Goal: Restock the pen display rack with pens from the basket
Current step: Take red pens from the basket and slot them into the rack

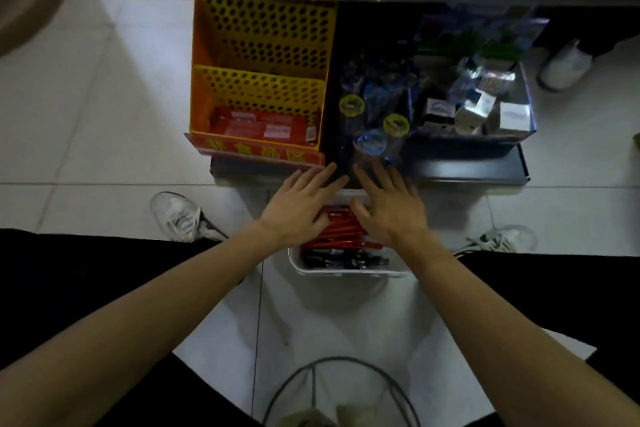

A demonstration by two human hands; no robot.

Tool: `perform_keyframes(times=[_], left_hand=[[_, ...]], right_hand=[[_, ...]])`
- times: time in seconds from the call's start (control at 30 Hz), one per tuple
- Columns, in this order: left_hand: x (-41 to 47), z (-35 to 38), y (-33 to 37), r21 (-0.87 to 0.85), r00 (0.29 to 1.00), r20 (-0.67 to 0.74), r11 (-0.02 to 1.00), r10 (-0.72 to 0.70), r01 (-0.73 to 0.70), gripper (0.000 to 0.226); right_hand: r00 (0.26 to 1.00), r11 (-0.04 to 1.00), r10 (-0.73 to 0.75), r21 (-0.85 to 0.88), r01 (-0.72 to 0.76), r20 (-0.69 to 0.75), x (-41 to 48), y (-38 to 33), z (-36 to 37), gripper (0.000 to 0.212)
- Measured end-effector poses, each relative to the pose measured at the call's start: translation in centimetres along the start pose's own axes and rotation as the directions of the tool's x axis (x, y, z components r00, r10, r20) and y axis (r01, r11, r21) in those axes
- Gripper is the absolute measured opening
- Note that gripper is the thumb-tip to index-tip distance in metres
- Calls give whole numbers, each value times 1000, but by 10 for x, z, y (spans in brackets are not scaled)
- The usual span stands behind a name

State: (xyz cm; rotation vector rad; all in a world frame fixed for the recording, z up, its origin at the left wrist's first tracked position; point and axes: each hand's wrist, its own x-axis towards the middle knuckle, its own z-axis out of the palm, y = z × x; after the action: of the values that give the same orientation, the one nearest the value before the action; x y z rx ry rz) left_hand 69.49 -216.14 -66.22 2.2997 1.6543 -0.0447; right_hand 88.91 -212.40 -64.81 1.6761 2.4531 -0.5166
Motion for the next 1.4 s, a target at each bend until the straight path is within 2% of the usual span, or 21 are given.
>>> perform_keyframes(times=[0.13,0.27,0.4,0.57,0.77,0.87,1.1,1.2,1.3,1.4], left_hand=[[14,28,4,-63,996,84,997,-33,38,74],[36,58,7,-148,975,222,988,-11,45,74],[50,93,4,-153,950,312,985,-26,77,87],[50,131,3,-68,938,343,995,-48,75,99],[46,146,5,16,959,250,991,-132,132,97],[54,149,2,30,946,278,986,-167,166,94],[56,152,-5,-32,952,265,985,-154,169,65],[56,153,-3,-70,947,262,975,-187,212,69],[53,157,0,-104,942,290,972,-171,209,72],[50,160,0,-109,942,288,972,-170,208,65]], right_hand=[[988,998,24,46,-31,150,6,7,27,62],[987,998,27,53,-36,161,8,20,51,54],[958,995,89,19,-98,274,6,30,72,54],[940,992,106,25,-120,324,7,32,88,64],[924,996,89,-49,-76,372,4,37,97,74],[933,996,65,-78,-40,353,0,41,97,74],[950,997,19,-74,4,313,-7,42,86,73],[964,998,-10,-60,27,267,-12,40,79,81],[976,998,-38,-50,50,215,-13,44,73,72],[995,998,-43,-47,48,92,-11,49,68,71]])
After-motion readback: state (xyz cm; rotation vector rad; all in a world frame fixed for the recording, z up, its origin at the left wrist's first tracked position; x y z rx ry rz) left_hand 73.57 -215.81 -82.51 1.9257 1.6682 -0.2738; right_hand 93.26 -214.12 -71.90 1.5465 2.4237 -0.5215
